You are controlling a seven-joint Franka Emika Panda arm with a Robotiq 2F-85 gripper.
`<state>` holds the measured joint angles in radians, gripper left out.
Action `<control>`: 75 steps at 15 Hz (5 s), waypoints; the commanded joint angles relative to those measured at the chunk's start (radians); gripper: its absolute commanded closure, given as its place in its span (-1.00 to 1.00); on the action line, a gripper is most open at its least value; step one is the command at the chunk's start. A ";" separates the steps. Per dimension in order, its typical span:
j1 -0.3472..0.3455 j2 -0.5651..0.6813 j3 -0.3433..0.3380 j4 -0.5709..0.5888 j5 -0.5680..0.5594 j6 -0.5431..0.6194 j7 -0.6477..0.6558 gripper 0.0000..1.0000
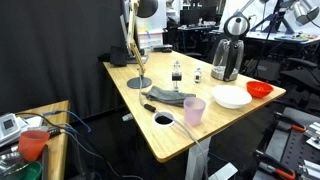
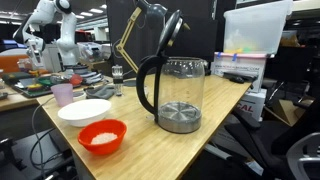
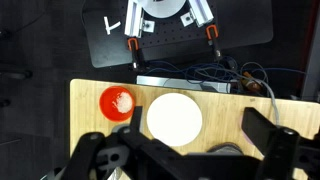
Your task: Pour the white contents out of the orange bowl and into the white bowl
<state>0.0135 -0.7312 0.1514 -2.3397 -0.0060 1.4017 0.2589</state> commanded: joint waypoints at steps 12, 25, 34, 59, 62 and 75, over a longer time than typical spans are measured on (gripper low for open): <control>-0.089 0.000 -0.117 -0.152 -0.058 0.001 -0.001 -1.00; -0.134 0.042 -0.158 -0.224 -0.031 0.087 0.050 -1.00; -0.257 0.152 -0.209 -0.325 -0.166 0.309 0.150 -1.00; -0.360 0.424 -0.327 -0.400 -0.066 0.910 0.193 -1.00; -0.359 0.428 -0.328 -0.401 -0.058 0.915 0.201 -1.00; -0.376 0.588 -0.355 -0.417 -0.051 1.094 0.313 -1.00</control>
<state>-0.3548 -0.2006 -0.2035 -2.7733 -0.0590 2.4706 0.5577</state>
